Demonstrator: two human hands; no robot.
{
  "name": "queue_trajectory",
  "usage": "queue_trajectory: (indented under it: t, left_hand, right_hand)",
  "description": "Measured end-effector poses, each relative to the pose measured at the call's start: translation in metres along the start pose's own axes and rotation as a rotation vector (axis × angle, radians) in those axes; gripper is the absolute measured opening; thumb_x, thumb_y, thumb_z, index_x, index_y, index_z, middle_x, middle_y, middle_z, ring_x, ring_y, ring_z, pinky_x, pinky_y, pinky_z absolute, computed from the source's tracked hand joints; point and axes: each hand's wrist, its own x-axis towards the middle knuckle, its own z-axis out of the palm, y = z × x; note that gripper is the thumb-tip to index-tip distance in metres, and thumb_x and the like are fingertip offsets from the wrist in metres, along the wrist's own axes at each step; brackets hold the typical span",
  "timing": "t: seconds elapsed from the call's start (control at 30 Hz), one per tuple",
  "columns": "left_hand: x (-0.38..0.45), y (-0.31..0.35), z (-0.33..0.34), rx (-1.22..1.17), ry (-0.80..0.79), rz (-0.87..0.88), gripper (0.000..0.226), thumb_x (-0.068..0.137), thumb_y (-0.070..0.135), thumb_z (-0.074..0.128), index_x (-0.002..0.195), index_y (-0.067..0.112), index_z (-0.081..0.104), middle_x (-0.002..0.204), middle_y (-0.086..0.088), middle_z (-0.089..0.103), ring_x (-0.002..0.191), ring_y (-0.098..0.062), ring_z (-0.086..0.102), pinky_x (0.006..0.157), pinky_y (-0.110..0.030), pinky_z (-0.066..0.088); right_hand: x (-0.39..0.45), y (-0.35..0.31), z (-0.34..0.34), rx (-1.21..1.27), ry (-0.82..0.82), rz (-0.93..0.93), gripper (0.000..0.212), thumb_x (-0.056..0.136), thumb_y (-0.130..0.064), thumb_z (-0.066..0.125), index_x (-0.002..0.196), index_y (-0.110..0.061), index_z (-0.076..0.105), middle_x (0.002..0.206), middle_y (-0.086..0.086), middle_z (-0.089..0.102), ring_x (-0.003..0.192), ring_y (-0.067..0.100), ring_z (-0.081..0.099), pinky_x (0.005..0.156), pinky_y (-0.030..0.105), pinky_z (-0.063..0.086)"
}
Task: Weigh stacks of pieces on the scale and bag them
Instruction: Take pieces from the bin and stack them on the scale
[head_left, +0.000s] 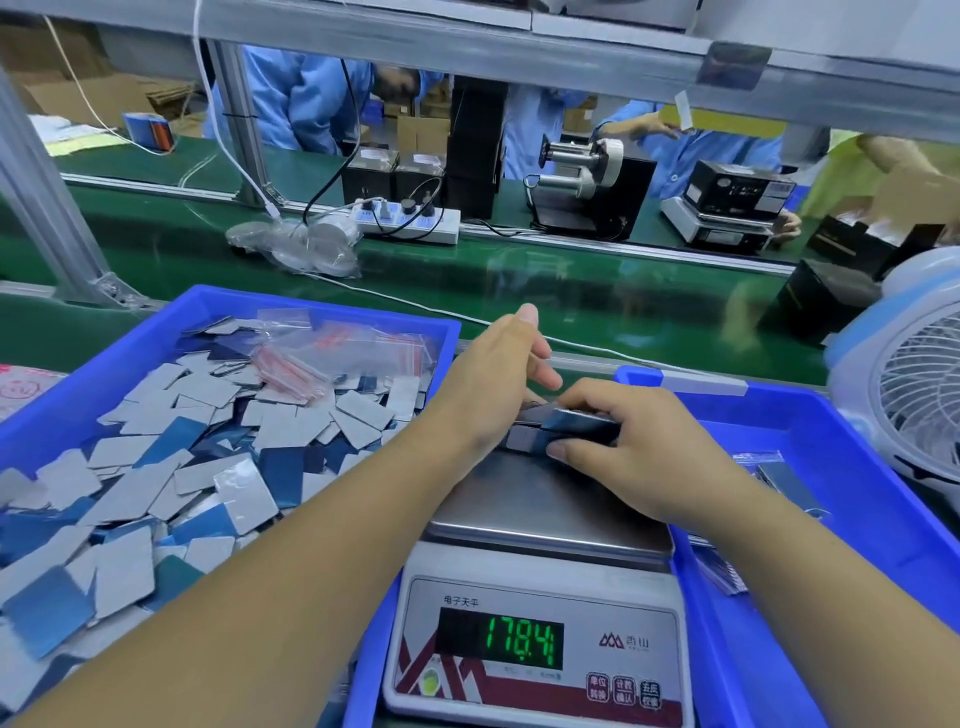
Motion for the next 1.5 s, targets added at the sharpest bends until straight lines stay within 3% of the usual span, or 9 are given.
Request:
queue_trajectory:
  t: [0.17, 0.3, 0.4, 0.5, 0.67, 0.93, 1.13, 1.27, 1.5]
  left_hand:
    - [-0.002, 0.002, -0.005, -0.013, -0.033, -0.027, 0.041, 0.106, 0.043, 0.033, 0.088, 0.019, 0.060, 0.081, 0.000, 0.071, 0.068, -0.013, 0.061, 0.068, -0.028, 0.047]
    - [-0.002, 0.007, -0.024, 0.155, -0.185, -0.008, 0.014, 0.087, 0.015, 0.051, 0.091, 0.020, 0.064, 0.095, -0.002, 0.072, 0.077, -0.008, 0.066, 0.071, -0.019, 0.050]
    - [-0.008, 0.008, -0.032, 0.161, -0.412, -0.063, 0.052, 0.063, 0.011, 0.048, 0.111, 0.026, 0.061, 0.116, 0.000, 0.065, 0.101, -0.007, 0.064, 0.083, -0.023, 0.050]
    - [-0.017, 0.010, -0.026, 0.274, -0.513, 0.044, 0.068, 0.065, 0.014, 0.052, 0.128, 0.038, 0.049, 0.127, 0.013, 0.057, 0.120, -0.014, 0.058, 0.091, -0.039, 0.053]
    - [-0.016, 0.011, -0.026, 0.434, -0.500, 0.097, 0.069, 0.076, 0.003, 0.054, 0.124, 0.052, 0.044, 0.118, 0.026, 0.053, 0.115, -0.023, 0.058, 0.084, -0.047, 0.055]
    - [-0.008, 0.006, -0.040, 0.417, -0.418, 0.054, 0.049, 0.082, -0.004, 0.053, 0.110, 0.036, 0.062, 0.111, 0.006, 0.068, 0.106, -0.009, 0.066, 0.092, -0.031, 0.055]
    - [-0.002, 0.008, -0.054, 0.593, -0.255, 0.121, 0.015, 0.079, 0.018, 0.082, 0.076, 0.027, 0.070, 0.068, 0.018, 0.069, 0.060, 0.005, 0.060, 0.056, -0.009, 0.044]
    - [0.000, 0.008, -0.056, 0.646, -0.189, 0.137, 0.017, 0.076, 0.023, 0.086, 0.069, 0.024, 0.070, 0.062, 0.015, 0.067, 0.054, 0.004, 0.056, 0.051, -0.010, 0.043]
    - [0.000, 0.011, -0.068, 0.589, -0.183, 0.119, 0.018, 0.079, 0.016, 0.082, 0.084, 0.030, 0.073, 0.074, 0.011, 0.072, 0.065, -0.008, 0.064, 0.065, -0.028, 0.053]
  right_hand:
    - [-0.002, 0.003, -0.005, 0.042, -0.033, 0.022, 0.015, 0.083, -0.030, 0.074, 0.088, -0.040, 0.065, 0.076, -0.021, 0.067, 0.071, 0.003, 0.061, 0.063, 0.020, 0.048]
    - [-0.002, 0.008, -0.008, 0.051, -0.028, 0.053, 0.013, 0.083, -0.031, 0.074, 0.087, -0.038, 0.064, 0.075, -0.020, 0.067, 0.069, 0.004, 0.062, 0.061, 0.019, 0.048]
    - [-0.001, 0.010, -0.007, 0.028, -0.001, 0.060, 0.015, 0.083, -0.033, 0.075, 0.087, -0.040, 0.063, 0.077, -0.022, 0.065, 0.071, 0.002, 0.060, 0.058, 0.014, 0.042]
    - [-0.001, 0.009, -0.006, 0.022, -0.020, 0.066, 0.024, 0.078, -0.040, 0.075, 0.095, -0.046, 0.058, 0.083, -0.023, 0.066, 0.073, 0.002, 0.061, 0.066, 0.024, 0.050]
    - [-0.001, 0.011, -0.009, 0.010, -0.071, 0.079, 0.031, 0.078, -0.042, 0.071, 0.104, -0.052, 0.055, 0.089, -0.021, 0.067, 0.075, 0.002, 0.061, 0.072, 0.030, 0.054]
    - [-0.003, 0.012, -0.007, 0.052, -0.023, 0.038, 0.017, 0.083, -0.031, 0.074, 0.090, -0.043, 0.065, 0.077, -0.023, 0.065, 0.070, 0.002, 0.058, 0.058, 0.012, 0.043]
    - [0.000, 0.011, -0.005, 0.054, 0.020, 0.039, 0.010, 0.085, -0.030, 0.073, 0.087, -0.039, 0.069, 0.081, -0.021, 0.067, 0.078, 0.005, 0.060, 0.067, 0.019, 0.046]
    - [0.001, 0.015, -0.007, 0.044, -0.002, 0.052, 0.005, 0.086, -0.033, 0.071, 0.089, -0.037, 0.069, 0.081, -0.019, 0.067, 0.078, 0.004, 0.060, 0.067, 0.020, 0.046]
    - [0.001, 0.023, -0.019, 0.041, -0.034, 0.105, 0.006, 0.087, -0.034, 0.072, 0.084, -0.038, 0.069, 0.074, -0.018, 0.064, 0.065, 0.002, 0.053, 0.058, 0.020, 0.040]
